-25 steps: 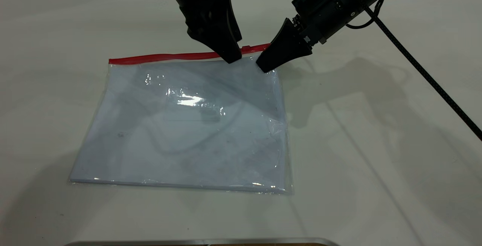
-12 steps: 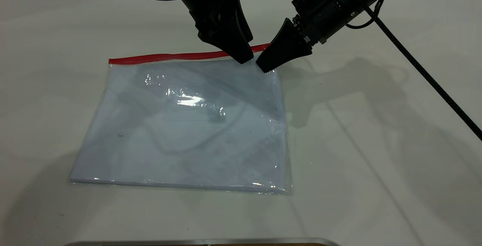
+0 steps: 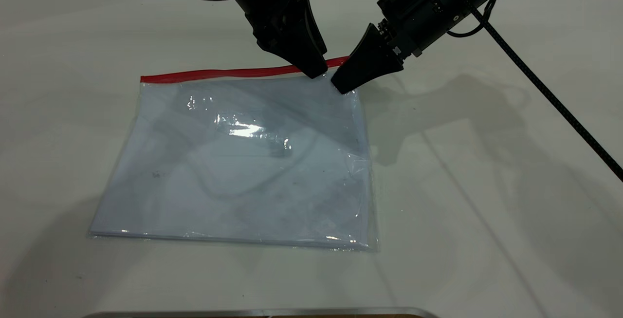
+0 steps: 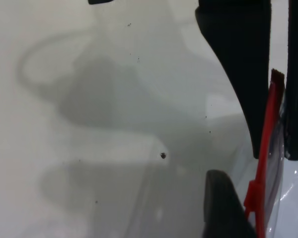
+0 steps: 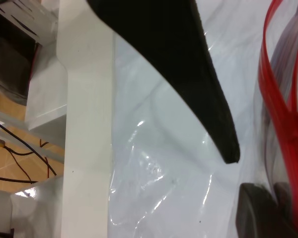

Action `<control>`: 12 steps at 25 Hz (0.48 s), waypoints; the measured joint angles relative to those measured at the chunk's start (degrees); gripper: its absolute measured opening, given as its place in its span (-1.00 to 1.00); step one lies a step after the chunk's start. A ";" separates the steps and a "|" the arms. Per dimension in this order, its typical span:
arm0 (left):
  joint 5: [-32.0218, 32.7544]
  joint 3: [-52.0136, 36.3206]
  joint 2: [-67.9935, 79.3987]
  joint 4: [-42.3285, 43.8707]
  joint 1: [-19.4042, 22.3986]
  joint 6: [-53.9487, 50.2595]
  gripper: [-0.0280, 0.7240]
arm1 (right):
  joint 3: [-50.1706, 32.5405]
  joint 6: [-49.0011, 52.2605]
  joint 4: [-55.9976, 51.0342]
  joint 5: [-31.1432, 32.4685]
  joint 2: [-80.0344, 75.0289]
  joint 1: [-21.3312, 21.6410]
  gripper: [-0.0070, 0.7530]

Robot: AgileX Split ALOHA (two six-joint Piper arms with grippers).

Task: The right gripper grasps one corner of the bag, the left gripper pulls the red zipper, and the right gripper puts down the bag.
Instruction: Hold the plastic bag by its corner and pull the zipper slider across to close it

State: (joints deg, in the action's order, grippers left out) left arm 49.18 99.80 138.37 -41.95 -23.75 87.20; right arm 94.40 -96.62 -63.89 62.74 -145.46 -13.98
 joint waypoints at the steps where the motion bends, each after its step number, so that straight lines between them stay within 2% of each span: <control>1: 0.00 0.00 0.00 0.00 0.00 0.00 0.22 | 0.00 0.00 0.00 0.00 0.00 0.00 -0.90; 12: -1.12 0.00 0.46 -0.10 0.00 0.00 0.14 | 0.00 0.00 0.00 0.00 0.00 0.00 -0.90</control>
State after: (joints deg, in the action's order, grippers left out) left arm 48.06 99.80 138.84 -42.05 -23.75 87.20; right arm 94.40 -96.62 -63.89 62.74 -145.46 -13.98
